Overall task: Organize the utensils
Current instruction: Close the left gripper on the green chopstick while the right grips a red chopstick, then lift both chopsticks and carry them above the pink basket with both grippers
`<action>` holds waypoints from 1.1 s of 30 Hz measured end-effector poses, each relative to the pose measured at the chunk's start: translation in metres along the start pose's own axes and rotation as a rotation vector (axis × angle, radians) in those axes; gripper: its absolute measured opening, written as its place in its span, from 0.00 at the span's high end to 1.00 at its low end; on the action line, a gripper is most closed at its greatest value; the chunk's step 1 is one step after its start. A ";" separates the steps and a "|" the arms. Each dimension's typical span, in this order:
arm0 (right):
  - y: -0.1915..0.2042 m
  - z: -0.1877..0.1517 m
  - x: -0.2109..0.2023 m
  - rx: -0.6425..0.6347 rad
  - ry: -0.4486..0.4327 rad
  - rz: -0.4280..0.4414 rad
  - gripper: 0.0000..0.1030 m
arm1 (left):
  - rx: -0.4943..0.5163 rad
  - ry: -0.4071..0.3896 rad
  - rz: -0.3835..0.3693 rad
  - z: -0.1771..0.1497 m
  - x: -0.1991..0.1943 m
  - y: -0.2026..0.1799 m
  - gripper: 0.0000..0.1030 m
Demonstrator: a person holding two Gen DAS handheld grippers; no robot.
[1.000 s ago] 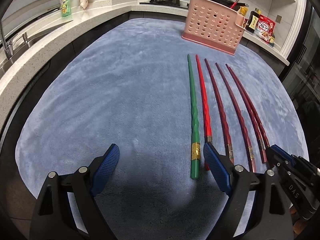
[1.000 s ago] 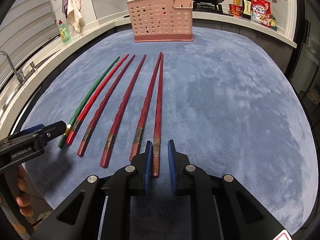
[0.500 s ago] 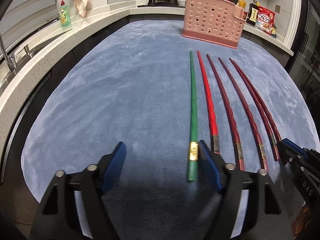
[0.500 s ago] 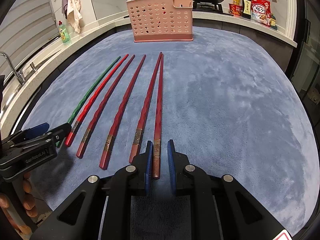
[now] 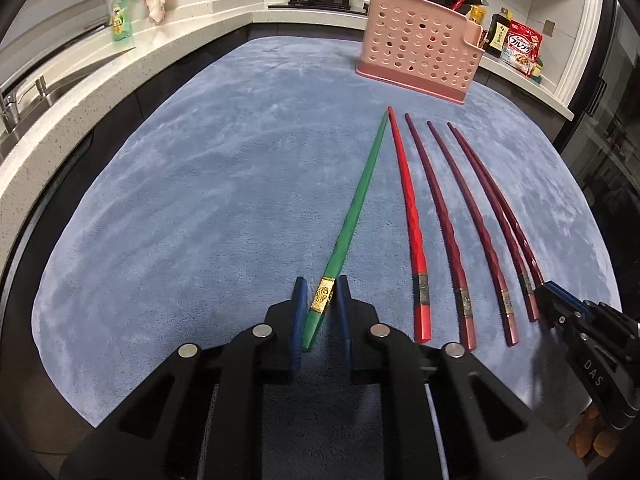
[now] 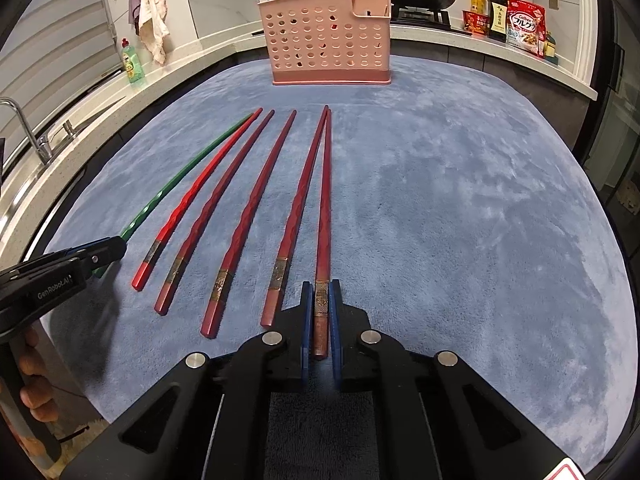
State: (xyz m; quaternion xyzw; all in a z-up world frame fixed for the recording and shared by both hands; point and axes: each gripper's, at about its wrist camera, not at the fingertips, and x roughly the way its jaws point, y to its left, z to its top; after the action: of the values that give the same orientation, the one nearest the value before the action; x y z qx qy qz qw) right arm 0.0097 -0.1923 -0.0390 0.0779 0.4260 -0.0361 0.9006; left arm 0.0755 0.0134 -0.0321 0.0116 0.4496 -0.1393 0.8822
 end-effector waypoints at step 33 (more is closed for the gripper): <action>-0.043 0.116 -0.111 0.080 -0.334 0.008 0.93 | 0.006 -0.235 -0.074 0.123 -0.099 -0.006 0.93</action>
State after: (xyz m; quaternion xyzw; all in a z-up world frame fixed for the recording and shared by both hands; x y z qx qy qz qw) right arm 0.0221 -0.2548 0.1151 0.1085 0.2682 -0.0620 0.9552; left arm 0.1157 0.0130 0.1202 -0.0191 0.3427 -0.1736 0.9231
